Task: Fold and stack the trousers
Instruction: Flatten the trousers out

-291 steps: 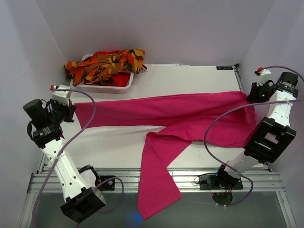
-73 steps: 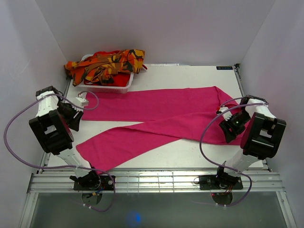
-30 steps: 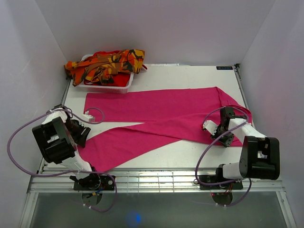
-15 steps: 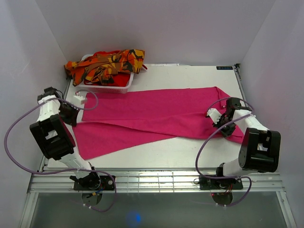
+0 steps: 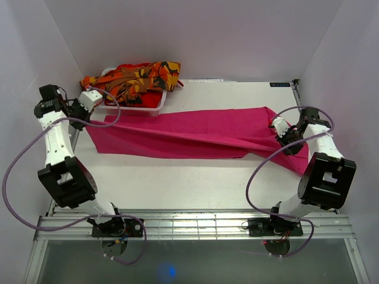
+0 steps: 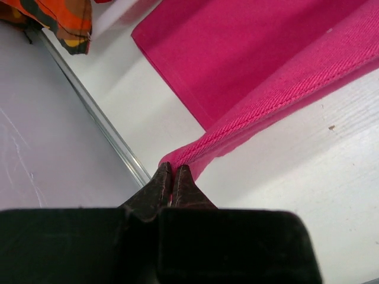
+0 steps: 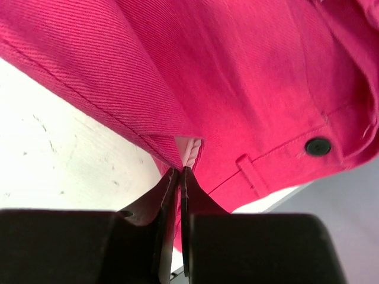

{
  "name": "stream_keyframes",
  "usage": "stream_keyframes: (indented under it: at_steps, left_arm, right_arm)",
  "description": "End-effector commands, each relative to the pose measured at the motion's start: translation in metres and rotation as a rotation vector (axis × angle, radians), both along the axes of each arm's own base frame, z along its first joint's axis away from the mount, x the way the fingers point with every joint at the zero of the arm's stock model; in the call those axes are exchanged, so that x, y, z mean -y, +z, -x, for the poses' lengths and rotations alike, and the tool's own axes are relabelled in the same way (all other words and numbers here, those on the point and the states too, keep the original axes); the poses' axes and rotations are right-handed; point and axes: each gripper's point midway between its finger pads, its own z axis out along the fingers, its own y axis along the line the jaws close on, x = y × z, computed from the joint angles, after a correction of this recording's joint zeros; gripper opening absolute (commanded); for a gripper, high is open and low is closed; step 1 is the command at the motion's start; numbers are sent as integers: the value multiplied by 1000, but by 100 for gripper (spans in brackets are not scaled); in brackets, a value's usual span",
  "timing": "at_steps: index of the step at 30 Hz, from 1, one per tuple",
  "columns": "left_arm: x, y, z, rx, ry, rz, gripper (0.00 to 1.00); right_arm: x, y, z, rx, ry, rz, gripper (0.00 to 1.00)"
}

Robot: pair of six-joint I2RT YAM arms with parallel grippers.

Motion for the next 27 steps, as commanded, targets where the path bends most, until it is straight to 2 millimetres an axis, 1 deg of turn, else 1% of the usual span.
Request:
stream_keyframes:
  at_steps: [1,2,3,4,5,6,8,9,10,11,12,13,14,15,16,17,18,19,20,21,22,23,24,25,26,27]
  left_arm:
    - [-4,59,9,278,-45,-181,0]
    - [2,58,22,309,-40,-198,0]
    - [3,60,25,337,-35,-212,0]
    - [1,68,21,388,-22,-228,0]
    - [0,61,22,382,-8,-227,0]
    - [-3,60,19,381,6,-219,0]
    - [-11,56,8,358,73,-171,0]
    - [-19,57,-7,348,96,-146,0]
    - [-21,58,-15,339,140,-95,0]
    - [-21,62,-24,346,145,-64,0]
    - [-24,73,-39,366,148,-37,0]
    - [-22,79,-46,378,148,-5,0]
    - [-20,85,-53,392,147,26,0]
    - [-16,109,-62,436,151,72,0]
    - [-18,109,-71,434,160,101,0]
    - [-17,119,-74,450,167,117,0]
    - [-15,128,-75,465,164,133,0]
    - [-12,143,-70,490,149,128,0]
    - [-8,147,-64,497,132,128,0]
    - [-6,149,-53,500,105,108,0]
    - [3,131,-42,466,67,132,0]
    - [14,141,-21,496,32,102,0]
    - [15,131,-7,491,-5,52,0]
    - [17,119,6,475,-13,21,0]
    - [27,88,31,428,-19,13,0]
    - [29,68,44,396,-28,-7,0]
  right_arm:
    - [28,24,2,32,-18,30,8]
    - [30,28,2,47,-5,25,8]
    - [40,34,1,67,-25,27,8]
    - [43,39,0,76,-29,22,8]
    - [45,41,-2,83,-35,9,8]
    - [52,52,-8,111,-51,13,8]
    - [54,54,-16,108,-65,-11,8]
    - [54,57,-20,113,-76,-23,8]
    - [54,64,-31,129,-78,-44,8]
    - [55,68,-37,140,-85,-51,8]
    - [56,72,-43,148,-105,-66,8]
    - [59,88,-55,186,-110,-64,8]
    - [58,87,-60,175,-116,-90,8]
    - [58,91,-65,179,-126,-99,8]
    - [59,96,-69,184,-124,-102,8]
    - [61,105,-73,196,-124,-101,8]
    - [59,106,-68,182,-114,-103,8]
    - [59,108,-65,184,-105,-97,8]
    - [60,109,-55,187,-102,-91,8]
    - [60,109,-49,192,-72,-78,8]
    - [59,105,-40,185,-59,-73,8]
    - [60,110,-29,201,-50,-49,8]
    - [57,89,-11,153,-8,-43,8]
    - [56,81,-2,137,9,-29,8]
    - [59,79,10,136,16,1,8]
    - [55,55,29,80,52,-5,8]
